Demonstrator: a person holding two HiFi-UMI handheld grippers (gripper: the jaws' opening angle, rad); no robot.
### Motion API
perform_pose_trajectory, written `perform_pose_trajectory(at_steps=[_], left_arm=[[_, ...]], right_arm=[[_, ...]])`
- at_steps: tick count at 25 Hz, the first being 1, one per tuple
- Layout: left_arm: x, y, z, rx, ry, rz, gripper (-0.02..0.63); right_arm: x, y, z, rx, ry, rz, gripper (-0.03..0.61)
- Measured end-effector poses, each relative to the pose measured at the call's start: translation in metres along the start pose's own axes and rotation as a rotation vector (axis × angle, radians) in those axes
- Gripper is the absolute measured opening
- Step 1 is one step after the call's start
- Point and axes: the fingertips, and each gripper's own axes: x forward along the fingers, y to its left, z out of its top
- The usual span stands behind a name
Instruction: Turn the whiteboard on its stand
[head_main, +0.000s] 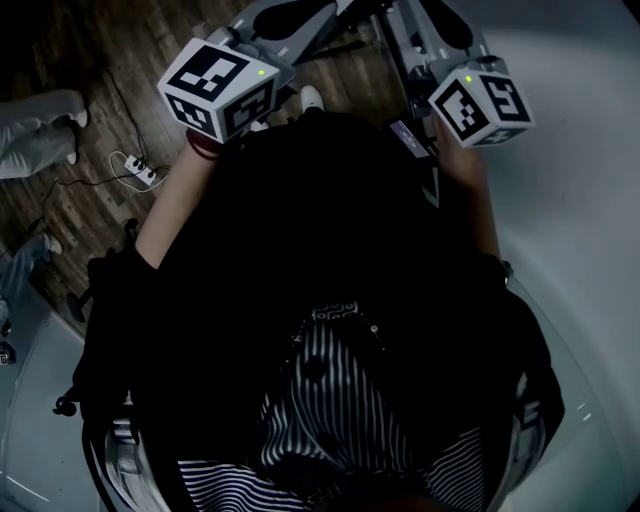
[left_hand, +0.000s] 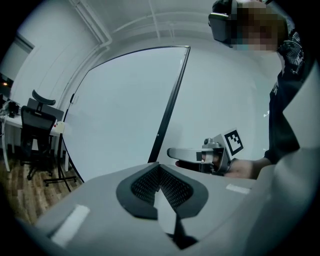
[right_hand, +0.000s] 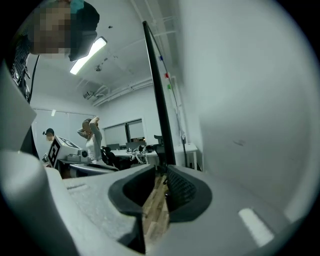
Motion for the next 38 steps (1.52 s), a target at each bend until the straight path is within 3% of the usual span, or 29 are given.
perform_pose_trajectory(at_steps=[6,9,14,20,24,31,35,38], left_arm=[[0.003,0.001,0.009,0.004,-0.003,0.007,-0.014],[0.007,0.004,0.012,0.018,-0.004,0.005,-0.014],[0.006,0.007,0.016,0.04,0.001,0.011,-0.014],[-0.008,0.004,0.008,0.026,0.006,0.072,-0.014],[-0.012,0.004,0.009,0.082,0.003,0.087,-0.014],[-0.013,0.005,-0.005,0.04,0.022,0.148,-0.014],[-0.013,-0.013,-0.017,0.061,0.023,0.176,-0.014],[-0.019,-0.009,-0.023,0.063,0.024,0.209,-0.014]], right_arm=[[0.007,-0.009,0.011,-0.032,-0.002,-0.031,0.152],[0.017,-0.017,0.008,-0.028,0.022,-0.03,0.167],[0.037,-0.021,0.01,0.029,0.031,-0.004,0.167],[0.039,-0.009,0.005,-0.08,0.054,0.006,0.167],[0.052,-0.004,0.001,-0.213,0.077,-0.011,0.167],[0.068,-0.017,-0.01,-0.221,0.132,-0.017,0.167],[0.053,-0.028,-0.019,-0.194,0.104,-0.028,0.14],[0.054,-0.032,-0.023,-0.253,0.094,-0.046,0.112]])
